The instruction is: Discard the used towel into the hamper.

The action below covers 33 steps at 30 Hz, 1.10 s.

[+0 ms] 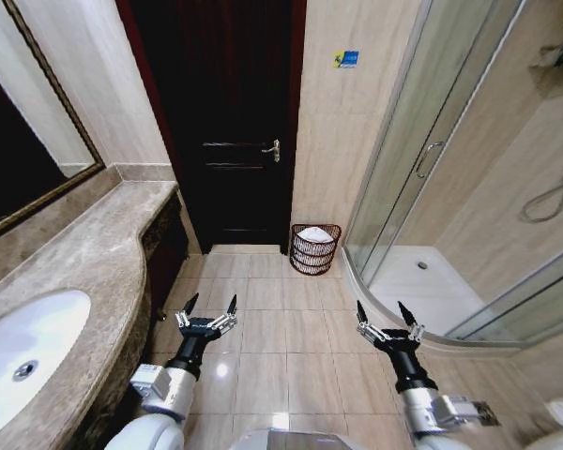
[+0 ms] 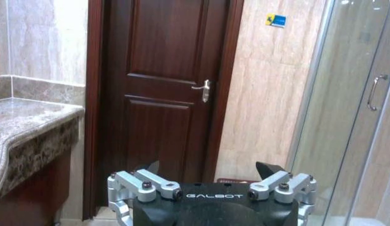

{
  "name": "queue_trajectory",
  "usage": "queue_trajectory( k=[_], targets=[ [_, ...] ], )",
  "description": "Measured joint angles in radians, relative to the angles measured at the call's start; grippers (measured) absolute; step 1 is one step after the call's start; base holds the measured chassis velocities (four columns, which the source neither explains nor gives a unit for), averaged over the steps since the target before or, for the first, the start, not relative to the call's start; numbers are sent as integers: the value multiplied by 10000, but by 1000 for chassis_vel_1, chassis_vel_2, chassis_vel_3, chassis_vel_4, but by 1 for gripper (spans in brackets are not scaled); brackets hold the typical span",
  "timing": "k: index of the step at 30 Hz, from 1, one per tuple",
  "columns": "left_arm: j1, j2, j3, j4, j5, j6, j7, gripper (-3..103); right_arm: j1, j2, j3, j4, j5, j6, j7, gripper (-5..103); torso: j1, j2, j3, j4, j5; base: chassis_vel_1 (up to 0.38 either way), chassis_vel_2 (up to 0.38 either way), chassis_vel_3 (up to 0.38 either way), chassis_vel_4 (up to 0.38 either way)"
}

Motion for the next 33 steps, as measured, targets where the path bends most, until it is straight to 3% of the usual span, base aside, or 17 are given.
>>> queue_trajectory(
  k=[20, 33],
  targets=[
    [0, 0, 0, 0, 0, 0, 0, 100, 0, 0, 0, 0, 0, 0, 0, 100, 4, -1, 1, 0, 0, 0, 0, 0, 0],
    [2, 0, 0, 0, 0, 0, 0, 100, -4, 0, 0, 0, 0, 0, 0, 100, -9, 8, -5, -1, -3, 112, -106, -105, 119]
  ],
)
